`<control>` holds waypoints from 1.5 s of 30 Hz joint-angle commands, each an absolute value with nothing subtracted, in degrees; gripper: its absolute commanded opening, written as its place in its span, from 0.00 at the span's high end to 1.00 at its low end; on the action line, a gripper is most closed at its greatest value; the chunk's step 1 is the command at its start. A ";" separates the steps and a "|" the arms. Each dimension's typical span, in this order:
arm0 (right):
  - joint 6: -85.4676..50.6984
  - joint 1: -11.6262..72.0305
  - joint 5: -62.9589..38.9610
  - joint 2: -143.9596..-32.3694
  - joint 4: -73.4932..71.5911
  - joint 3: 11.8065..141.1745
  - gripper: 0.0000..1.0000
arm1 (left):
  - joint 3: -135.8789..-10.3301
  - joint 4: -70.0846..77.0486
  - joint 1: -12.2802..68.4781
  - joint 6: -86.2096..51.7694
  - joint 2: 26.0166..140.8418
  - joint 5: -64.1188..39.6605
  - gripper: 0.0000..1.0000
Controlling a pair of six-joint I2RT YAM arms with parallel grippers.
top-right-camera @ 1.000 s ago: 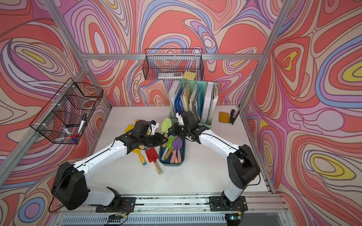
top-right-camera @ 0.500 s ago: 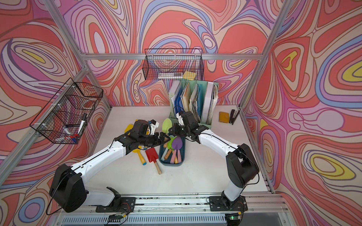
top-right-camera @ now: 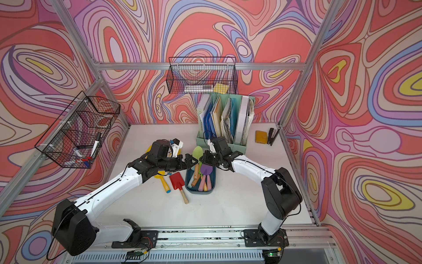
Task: Put the shovel into the storage box
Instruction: Place the shovel in the storage box.
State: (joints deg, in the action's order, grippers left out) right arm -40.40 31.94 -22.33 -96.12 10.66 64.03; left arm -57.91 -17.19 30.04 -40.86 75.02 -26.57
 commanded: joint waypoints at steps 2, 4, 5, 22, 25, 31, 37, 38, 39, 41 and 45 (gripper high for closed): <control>-41.41 31.85 -22.30 -94.44 7.28 61.30 1.00 | -58.89 -18.37 30.32 -39.55 74.09 -25.67 0.06; -41.84 31.83 -22.25 -94.57 6.42 59.98 1.00 | -58.82 -18.48 30.33 -39.51 74.00 -25.66 0.06; -41.99 31.82 -22.24 -94.64 6.10 59.55 1.00 | -58.80 -18.63 30.32 -39.46 74.00 -25.65 0.06; -43.40 31.83 -21.03 -99.65 2.94 57.42 1.00 | -58.36 -19.80 30.32 -38.32 73.40 -24.52 0.06; -43.40 31.86 -20.36 -99.67 3.05 56.71 1.00 | -58.33 -19.84 30.33 -38.26 73.45 -24.47 0.06; -43.30 31.86 -18.87 -100.10 3.84 56.41 1.00 | -58.45 -19.94 30.33 -38.21 73.56 -24.52 0.06; -42.91 31.86 -17.68 -101.16 5.62 57.56 1.00 | -58.45 -20.55 30.33 -37.97 73.31 -24.08 0.06; -42.81 31.82 -17.55 -101.17 5.94 57.74 1.00 | -58.45 -20.65 30.33 -37.88 73.30 -24.04 0.06; -42.77 31.86 -17.46 -101.16 6.21 57.90 1.00 | -58.45 -20.72 30.32 -37.88 73.30 -24.06 0.06; -42.57 31.88 -17.23 -101.16 6.71 58.16 0.98 | -58.45 -20.83 30.32 -37.88 73.39 -24.06 0.06; -42.36 31.82 -17.07 -101.16 7.35 58.18 0.92 | -58.45 -20.92 30.35 -38.10 73.48 -24.25 0.06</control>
State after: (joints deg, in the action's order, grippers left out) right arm -42.98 31.94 -17.93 -100.53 6.87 57.12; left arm -57.91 -19.79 30.04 -38.98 74.50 -24.86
